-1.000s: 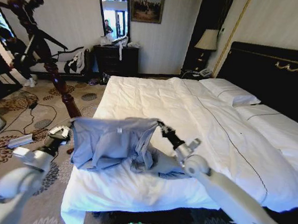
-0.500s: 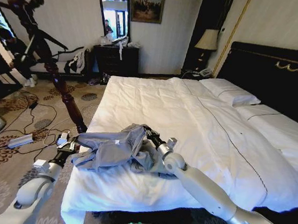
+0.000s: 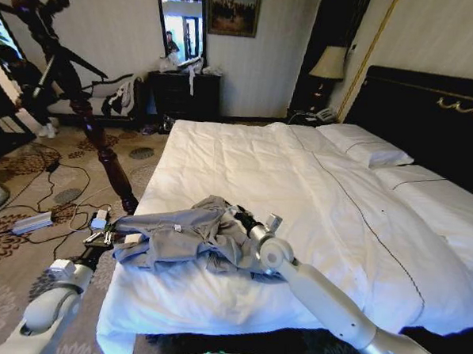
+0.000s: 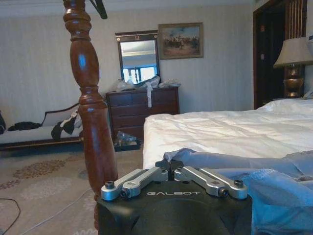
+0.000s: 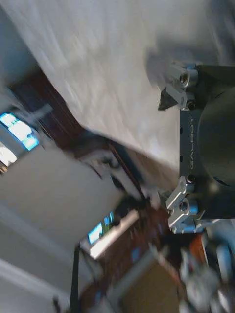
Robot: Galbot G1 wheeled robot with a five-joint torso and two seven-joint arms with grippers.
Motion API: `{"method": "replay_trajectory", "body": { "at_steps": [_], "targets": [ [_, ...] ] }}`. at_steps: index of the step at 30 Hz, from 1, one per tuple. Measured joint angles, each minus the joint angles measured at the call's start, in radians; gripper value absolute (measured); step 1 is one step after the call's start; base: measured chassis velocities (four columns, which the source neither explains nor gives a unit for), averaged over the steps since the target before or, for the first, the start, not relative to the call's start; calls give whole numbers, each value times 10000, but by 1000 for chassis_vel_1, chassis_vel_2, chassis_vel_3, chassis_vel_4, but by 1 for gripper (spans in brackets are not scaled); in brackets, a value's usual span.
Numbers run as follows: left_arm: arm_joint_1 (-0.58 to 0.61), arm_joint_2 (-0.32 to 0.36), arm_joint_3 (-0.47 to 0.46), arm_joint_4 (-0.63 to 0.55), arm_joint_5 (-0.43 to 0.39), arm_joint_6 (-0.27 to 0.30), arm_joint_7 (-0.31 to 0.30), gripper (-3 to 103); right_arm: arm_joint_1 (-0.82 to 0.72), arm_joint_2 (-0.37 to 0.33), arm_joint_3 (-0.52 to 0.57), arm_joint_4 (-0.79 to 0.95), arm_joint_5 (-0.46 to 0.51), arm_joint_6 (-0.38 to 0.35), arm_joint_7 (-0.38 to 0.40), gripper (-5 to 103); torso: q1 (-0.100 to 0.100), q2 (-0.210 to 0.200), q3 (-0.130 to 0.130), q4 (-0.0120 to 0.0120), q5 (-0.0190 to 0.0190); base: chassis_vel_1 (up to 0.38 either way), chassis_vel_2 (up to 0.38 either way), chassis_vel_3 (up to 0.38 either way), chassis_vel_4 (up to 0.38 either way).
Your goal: Pick up the clothes from the bed and hang them on the clothes hanger.
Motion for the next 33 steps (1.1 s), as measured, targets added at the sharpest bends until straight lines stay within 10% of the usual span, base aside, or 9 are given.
{"method": "replay_trajectory", "body": {
  "at_steps": [12, 33],
  "targets": [
    [317, -225, -267, -569, 332, -128, -6, 0, 945, 2981, -120, -2738, 944, -1023, 1865, 100, 1, 0, 1, 1, 1, 0, 0, 0, 0],
    [366, -125, -312, -566, 366, -152, -62, 0, 109, 2881, 834, -3065, 406, -1330, 2244, 100, 1, 0, 1, 3, 2, 0, 0, 0, 0]
  ]
}}
